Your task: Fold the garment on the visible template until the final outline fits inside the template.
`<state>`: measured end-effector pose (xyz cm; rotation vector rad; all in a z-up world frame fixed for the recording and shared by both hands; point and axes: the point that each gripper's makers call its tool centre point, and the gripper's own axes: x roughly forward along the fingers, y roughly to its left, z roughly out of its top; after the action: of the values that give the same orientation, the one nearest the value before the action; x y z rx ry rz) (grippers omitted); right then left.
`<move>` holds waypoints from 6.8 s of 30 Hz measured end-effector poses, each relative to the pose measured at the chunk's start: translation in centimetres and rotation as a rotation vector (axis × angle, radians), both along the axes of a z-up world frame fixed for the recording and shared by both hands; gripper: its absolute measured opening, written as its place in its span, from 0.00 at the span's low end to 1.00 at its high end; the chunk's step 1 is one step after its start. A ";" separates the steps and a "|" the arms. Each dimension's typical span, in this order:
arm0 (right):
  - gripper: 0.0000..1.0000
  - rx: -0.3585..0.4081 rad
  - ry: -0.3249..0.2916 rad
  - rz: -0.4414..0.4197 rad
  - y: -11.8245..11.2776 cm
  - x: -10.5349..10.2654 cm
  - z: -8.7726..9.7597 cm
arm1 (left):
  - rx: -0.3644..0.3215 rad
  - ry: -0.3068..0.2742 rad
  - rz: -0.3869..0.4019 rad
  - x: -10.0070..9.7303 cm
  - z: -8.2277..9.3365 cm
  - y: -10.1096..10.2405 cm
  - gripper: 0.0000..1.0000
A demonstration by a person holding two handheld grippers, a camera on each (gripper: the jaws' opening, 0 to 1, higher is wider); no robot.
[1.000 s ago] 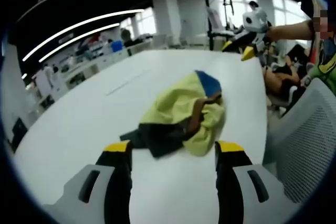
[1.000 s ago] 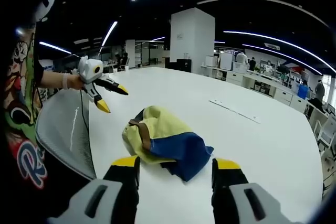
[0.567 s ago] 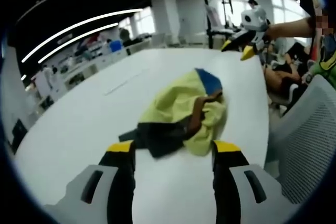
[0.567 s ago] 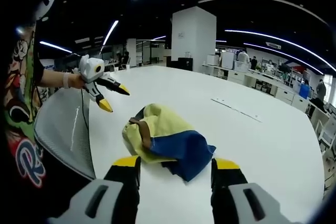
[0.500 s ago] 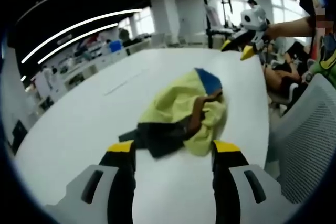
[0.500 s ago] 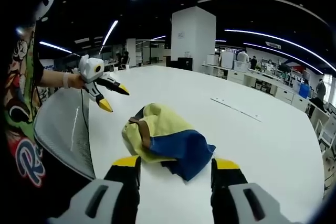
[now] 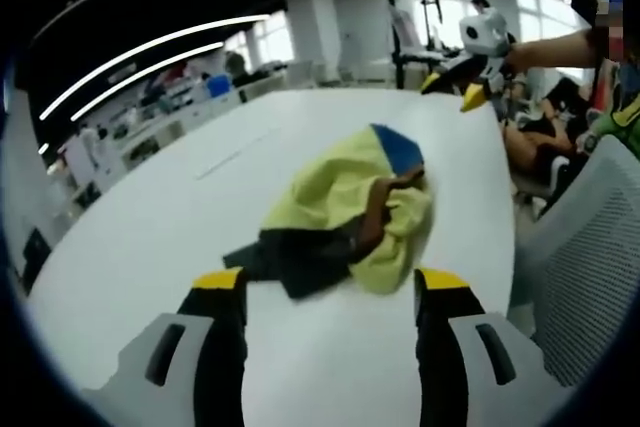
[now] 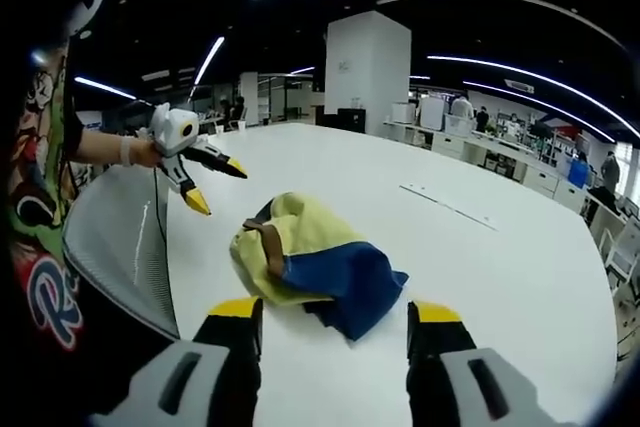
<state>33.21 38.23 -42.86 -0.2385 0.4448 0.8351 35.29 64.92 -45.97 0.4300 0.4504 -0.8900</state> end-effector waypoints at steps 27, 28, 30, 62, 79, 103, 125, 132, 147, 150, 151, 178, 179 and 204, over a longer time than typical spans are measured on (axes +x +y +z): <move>0.52 -0.124 -0.089 0.017 0.1 1.1 -1.3 | 0.104 -0.064 -0.025 0.4 -0.9 0.0 0.50; 0.50 -0.128 -0.097 0.021 0.3 1.2 -1.3 | 0.108 -0.073 -0.030 0.4 -1.0 -0.2 0.49; 0.48 -0.125 -0.095 0.032 0.7 1.4 -1.6 | 0.113 -0.082 -0.034 0.5 -1.2 -0.5 0.45; 0.20 -0.337 -0.264 0.097 3.6 4.4 -6.3 | 0.314 -0.217 -0.099 3.6 -5.8 -2.9 0.16; 0.06 -0.305 -0.309 0.070 3.6 4.9 -4.9 | 0.273 -0.214 -0.072 3.7 -4.6 -2.6 0.02; 0.00 -0.341 -0.360 0.122 5.0 4.5 -5.1 | 0.273 -0.207 -0.055 3.9 -4.7 -2.6 0.00; 0.00 -0.097 -0.367 -0.066 3.5 6.9 4.2 | 0.028 -0.190 0.139 7.7 4.0 -1.5 0.00; 0.00 -0.035 -0.393 -0.091 3.2 7.3 7.7 | -0.003 -0.216 0.116 7.7 7.7 -2.0 0.00; 0.00 0.134 -0.497 -0.145 2.7 6.4 17.1 | -0.074 -0.347 0.077 8.1 16.9 -3.5 0.00; 0.00 0.173 -0.534 -0.156 2.5 6.1 19.7 | -0.119 -0.388 0.077 8.1 20.0 -3.6 0.00; 0.00 0.180 -0.545 -0.158 2.4 6.0 20.4 | -0.127 -0.401 0.077 8.1 20.8 -3.6 0.00; 0.00 0.231 -0.520 -0.188 1.4 10.7 20.5 | -0.246 -0.302 0.109 12.3 21.9 -3.0 0.00; 0.00 0.220 -0.487 -0.197 1.4 11.2 19.8 | -0.249 -0.277 0.116 13.1 21.0 -3.0 0.00; 0.00 0.051 -0.238 -0.225 -0.3 27.8 3.3 | -0.169 -0.012 0.161 28.1 5.2 -5.3 0.00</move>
<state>61.00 37.98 -39.53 -0.2323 0.2217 0.5880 63.37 59.66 -40.79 0.2405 0.3895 -0.7624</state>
